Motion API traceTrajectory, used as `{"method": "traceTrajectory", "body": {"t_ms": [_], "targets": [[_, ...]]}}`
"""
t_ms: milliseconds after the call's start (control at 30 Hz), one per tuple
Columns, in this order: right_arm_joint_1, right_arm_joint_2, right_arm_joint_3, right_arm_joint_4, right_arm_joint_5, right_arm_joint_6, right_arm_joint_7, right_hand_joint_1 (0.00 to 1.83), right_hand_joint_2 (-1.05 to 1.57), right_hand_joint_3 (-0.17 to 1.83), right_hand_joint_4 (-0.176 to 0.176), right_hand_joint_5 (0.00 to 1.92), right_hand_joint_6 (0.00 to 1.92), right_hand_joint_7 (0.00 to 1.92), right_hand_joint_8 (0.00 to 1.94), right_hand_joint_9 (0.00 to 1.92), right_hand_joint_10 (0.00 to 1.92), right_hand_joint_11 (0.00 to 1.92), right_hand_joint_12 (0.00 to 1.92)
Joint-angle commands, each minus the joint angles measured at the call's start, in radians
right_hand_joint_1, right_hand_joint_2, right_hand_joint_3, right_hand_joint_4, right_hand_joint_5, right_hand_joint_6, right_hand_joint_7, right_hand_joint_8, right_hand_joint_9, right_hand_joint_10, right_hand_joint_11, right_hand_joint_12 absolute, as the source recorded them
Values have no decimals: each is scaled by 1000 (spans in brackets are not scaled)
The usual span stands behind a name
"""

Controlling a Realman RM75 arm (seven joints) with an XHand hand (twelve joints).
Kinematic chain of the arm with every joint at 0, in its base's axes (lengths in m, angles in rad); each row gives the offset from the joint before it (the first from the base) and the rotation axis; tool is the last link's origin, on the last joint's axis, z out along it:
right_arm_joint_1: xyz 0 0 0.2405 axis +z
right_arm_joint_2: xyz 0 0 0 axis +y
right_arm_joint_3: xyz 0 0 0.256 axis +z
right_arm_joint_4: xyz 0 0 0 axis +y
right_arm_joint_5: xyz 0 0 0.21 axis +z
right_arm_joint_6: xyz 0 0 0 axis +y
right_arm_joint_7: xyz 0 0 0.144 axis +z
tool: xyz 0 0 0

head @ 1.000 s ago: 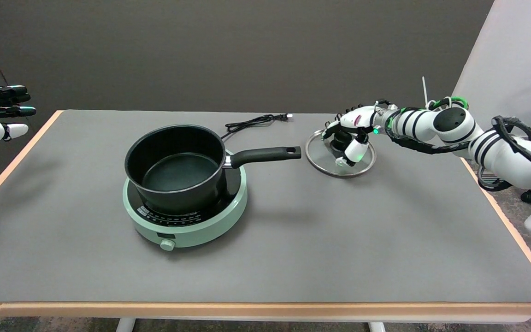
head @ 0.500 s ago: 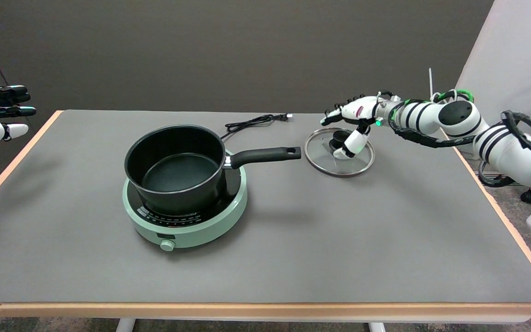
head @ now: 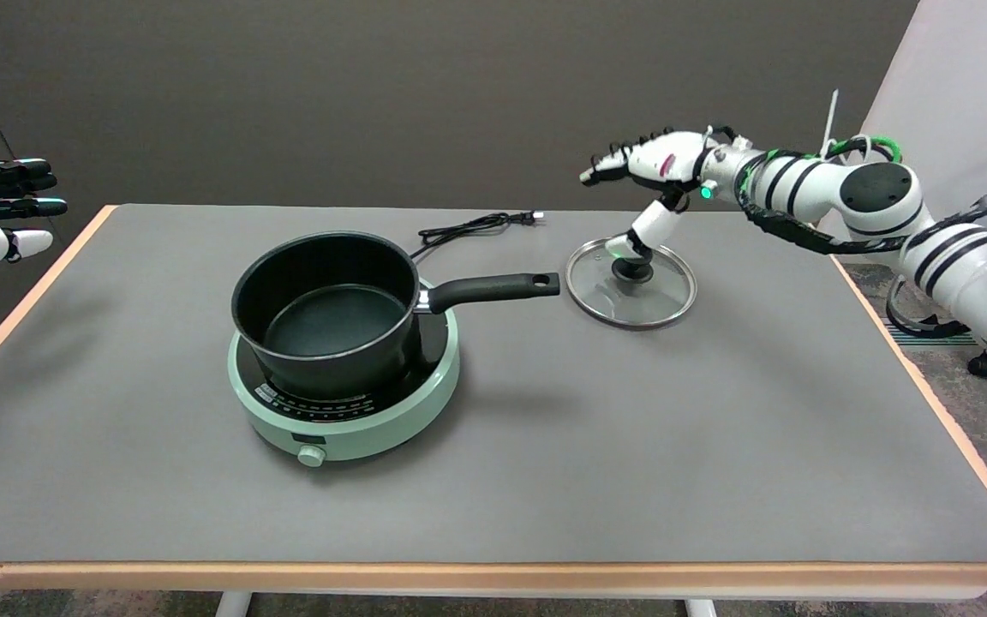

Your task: Place the pot lid onto the table.

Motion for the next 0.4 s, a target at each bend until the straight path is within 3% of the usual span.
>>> {"method": "traceTrajectory", "body": {"t_ms": [33, 233, 400], "targets": [[-259, 59, 400, 448, -108, -41, -7, 511, 365, 901, 159, 277, 158, 260, 141, 314, 201, 318, 588], [-393, 48, 536, 569, -249, -122, -7, 527, 407, 930, 175, 355, 169, 351, 155, 389, 220, 337, 605], [-526, -42, 704, 673, -273, -233, -7, 579, 451, 950, 176, 411, 187, 430, 174, 463, 249, 364, 624]]}}
